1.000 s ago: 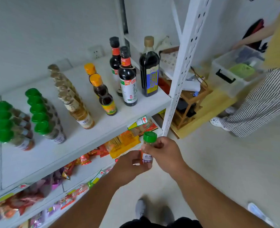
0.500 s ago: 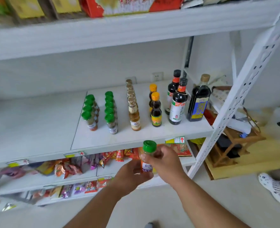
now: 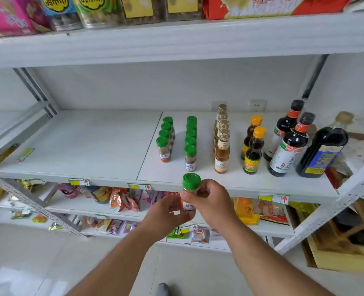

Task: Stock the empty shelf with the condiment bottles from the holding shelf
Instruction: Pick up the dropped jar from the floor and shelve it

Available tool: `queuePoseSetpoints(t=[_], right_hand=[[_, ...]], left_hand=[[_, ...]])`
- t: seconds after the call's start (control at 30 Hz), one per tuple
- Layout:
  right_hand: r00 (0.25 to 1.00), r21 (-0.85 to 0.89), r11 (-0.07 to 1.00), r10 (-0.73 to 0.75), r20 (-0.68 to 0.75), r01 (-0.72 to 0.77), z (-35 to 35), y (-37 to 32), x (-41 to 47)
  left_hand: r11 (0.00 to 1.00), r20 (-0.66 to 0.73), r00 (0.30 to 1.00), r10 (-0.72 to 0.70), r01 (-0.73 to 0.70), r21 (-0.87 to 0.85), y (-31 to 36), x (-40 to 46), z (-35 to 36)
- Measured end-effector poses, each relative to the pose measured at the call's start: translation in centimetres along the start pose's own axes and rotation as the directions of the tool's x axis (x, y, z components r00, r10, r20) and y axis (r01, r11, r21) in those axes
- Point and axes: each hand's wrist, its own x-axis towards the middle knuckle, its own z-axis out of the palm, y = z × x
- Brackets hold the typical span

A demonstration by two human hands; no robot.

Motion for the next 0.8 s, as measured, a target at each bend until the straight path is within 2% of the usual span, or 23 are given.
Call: queuePoseSetpoints(t=[0.2, 0.43, 0.67, 0.8], right_hand=[[1.0, 0.008, 1.0, 0.013, -0.018, -0.013, 5.0, -1.7, 4.4], [0.999, 0.011, 1.0, 0.021, -0.049, -0.02, 11.4, -3.3, 8.8], [0.989, -0.04, 0.998, 0.046, -0.144, -0.052, 15.2, -3.1, 11.2], [0.986, -0.067, 0.996, 0.051, -0.159, -0.062, 16.0, -2.7, 12.4]], left_hand=[[0.998, -0.047, 0.998, 0.032, -0.029, 0.047, -3.2, 4.4, -5.5], [0.999, -0.022, 0.999, 0.024, -0.023, 0.043, -6.4, 9.3, -11.6], [0.999, 0.044, 0.999, 0.029, -0.031, 0.043, -8.9, 12.4, -14.6], [0.991, 0.05, 0.998, 0.05, -0.056, 0.12, -9.1, 13.6, -15.3]])
